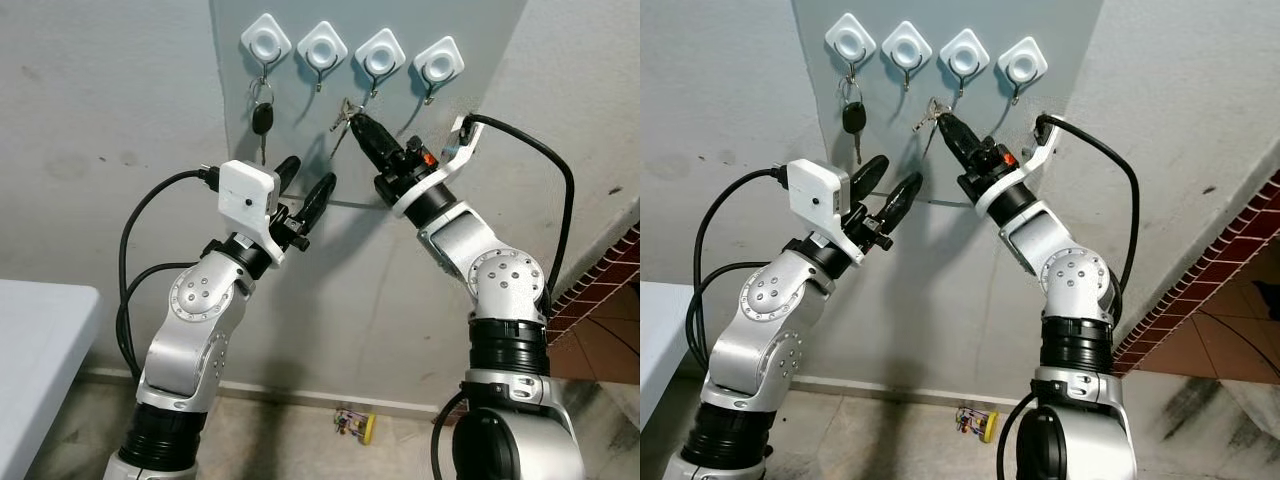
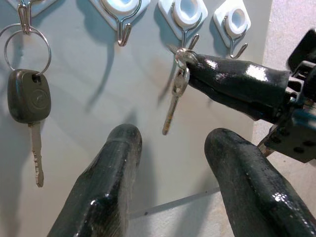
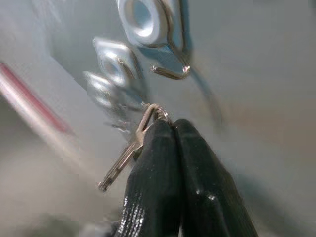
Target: Hang keys on a hook
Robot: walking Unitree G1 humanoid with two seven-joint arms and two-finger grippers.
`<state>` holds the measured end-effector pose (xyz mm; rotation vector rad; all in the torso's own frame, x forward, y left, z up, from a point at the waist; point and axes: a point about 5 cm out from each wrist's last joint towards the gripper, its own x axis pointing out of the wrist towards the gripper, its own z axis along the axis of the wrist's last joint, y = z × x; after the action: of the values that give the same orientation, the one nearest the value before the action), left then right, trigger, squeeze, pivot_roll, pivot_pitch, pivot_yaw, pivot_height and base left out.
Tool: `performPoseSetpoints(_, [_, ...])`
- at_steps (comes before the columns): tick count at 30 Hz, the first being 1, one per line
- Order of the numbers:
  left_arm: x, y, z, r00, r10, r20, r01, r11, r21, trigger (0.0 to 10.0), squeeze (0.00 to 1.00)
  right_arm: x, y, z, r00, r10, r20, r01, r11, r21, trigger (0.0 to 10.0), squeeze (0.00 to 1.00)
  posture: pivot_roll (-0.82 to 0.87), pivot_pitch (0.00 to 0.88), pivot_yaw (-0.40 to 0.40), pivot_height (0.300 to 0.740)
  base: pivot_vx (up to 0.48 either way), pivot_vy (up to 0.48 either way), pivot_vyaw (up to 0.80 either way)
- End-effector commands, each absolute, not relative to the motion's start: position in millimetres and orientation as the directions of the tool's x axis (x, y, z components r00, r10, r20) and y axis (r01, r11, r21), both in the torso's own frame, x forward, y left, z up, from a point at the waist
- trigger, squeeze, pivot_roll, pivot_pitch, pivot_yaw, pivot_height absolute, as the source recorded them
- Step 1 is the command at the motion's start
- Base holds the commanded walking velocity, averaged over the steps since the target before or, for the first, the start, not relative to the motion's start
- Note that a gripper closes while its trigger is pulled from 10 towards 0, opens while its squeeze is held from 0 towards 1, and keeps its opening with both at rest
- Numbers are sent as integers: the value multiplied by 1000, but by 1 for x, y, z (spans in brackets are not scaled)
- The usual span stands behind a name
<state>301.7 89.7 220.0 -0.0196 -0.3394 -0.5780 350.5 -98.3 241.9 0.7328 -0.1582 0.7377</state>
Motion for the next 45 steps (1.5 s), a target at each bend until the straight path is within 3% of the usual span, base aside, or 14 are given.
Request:
performPoseSetpoints(1, [299,90,223,780,-532,330,535,840,91,10000,0,346,-100,240,755,542,369,-655,641,400,10000,0,-81,28,-79,740,0,0,0])
performPoseSetpoints(4, [301,92,223,787,-522,329,524,847,90,10000,0,342,-106,235,781,509,363,-621,695,362,10000,0,-85,32,-75,740,0,0,0])
performPoseSetpoints(7, [302,93,223,788,-520,331,523,848,87,10000,0,340,-113,231,806,478,349,-567,793,225,10000,0,-94,35,-72,740,0,0,0])
performPoseSetpoints(11, [303,91,224,777,-538,326,540,836,93,10000,0,335,-118,234,803,457,382,-543,825,155,10000,0,-106,38,-62,740,0,0,0])
performPoseSetpoints(24, [305,85,227,752,-575,323,576,811,105,10000,0,320,-93,250,684,541,489,-634,773,33,10000,0,-106,41,-56,740,0,0,0])
performPoseSetpoints(45, [306,79,233,728,-609,315,599,788,140,10000,0,316,-85,239,672,591,446,-658,753,-6,10000,0,-103,43,-54,740,0,0,0])
